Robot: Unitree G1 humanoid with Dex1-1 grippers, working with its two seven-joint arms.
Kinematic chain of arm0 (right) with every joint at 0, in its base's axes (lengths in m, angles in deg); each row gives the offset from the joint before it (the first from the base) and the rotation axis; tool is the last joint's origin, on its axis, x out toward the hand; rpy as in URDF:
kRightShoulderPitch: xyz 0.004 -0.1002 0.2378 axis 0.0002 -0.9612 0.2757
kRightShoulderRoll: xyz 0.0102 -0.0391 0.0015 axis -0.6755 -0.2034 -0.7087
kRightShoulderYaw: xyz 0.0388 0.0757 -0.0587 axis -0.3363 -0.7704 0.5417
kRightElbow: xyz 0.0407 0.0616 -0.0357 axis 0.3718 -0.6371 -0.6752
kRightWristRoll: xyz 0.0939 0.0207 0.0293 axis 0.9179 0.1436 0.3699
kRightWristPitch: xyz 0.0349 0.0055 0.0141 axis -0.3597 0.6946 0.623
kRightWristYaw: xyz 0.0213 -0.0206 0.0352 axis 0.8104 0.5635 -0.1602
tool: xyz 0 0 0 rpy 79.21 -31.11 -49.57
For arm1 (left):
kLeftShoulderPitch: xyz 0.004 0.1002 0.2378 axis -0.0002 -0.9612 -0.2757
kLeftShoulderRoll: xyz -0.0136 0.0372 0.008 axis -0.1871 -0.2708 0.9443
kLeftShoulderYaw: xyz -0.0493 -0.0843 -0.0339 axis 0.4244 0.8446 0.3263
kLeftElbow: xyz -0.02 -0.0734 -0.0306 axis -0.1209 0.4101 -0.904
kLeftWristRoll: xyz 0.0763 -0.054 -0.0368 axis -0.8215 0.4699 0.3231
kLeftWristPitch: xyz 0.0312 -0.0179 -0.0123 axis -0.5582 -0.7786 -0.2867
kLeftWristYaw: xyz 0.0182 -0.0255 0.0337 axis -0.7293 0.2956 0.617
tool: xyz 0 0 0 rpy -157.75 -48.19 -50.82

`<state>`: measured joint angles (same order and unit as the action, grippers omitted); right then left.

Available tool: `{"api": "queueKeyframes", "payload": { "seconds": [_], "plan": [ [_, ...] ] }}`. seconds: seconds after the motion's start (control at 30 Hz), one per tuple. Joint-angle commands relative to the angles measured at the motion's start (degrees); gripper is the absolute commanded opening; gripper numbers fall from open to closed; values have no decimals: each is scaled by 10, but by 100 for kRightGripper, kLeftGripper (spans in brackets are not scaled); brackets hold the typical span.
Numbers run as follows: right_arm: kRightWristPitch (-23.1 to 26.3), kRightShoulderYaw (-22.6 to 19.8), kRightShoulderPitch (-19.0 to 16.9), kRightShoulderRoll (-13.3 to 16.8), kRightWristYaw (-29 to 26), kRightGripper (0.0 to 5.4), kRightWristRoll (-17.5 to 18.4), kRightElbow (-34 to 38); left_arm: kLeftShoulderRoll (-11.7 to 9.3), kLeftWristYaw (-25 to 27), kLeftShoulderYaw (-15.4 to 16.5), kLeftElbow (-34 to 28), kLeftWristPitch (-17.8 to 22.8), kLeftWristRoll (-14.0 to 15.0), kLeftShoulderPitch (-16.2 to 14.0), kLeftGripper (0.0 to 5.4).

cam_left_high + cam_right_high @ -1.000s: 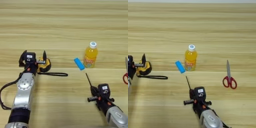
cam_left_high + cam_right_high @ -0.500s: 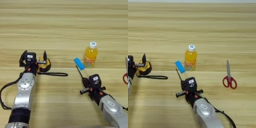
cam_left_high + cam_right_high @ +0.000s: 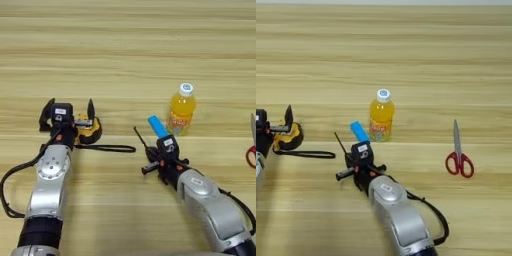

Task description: Move the objects on the table

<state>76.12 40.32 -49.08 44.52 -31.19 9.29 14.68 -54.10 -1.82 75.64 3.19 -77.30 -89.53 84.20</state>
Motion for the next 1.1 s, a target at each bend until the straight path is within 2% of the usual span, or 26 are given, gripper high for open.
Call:
{"api": "queueKeyframes", "payload": {
  "seconds": [0.03,0.17,0.4,1.1],
  "plan": [
    [-3,-14,29,-18,-1,5,6,-48,-1,-3,-4,-5,8,-6,-4,540],
    [-30,-11,37,-12,-15,5,7,-64,0,-3,-4,-6,9,-6,-5,540],
    [-81,7,33,-7,-29,103,-5,-53,1,-4,-6,-5,9,-6,-4,540],
    [-120,19,30,7,-35,328,-23,27,-1,-6,-9,-5,9,-5,-5,540]
  ]
}}
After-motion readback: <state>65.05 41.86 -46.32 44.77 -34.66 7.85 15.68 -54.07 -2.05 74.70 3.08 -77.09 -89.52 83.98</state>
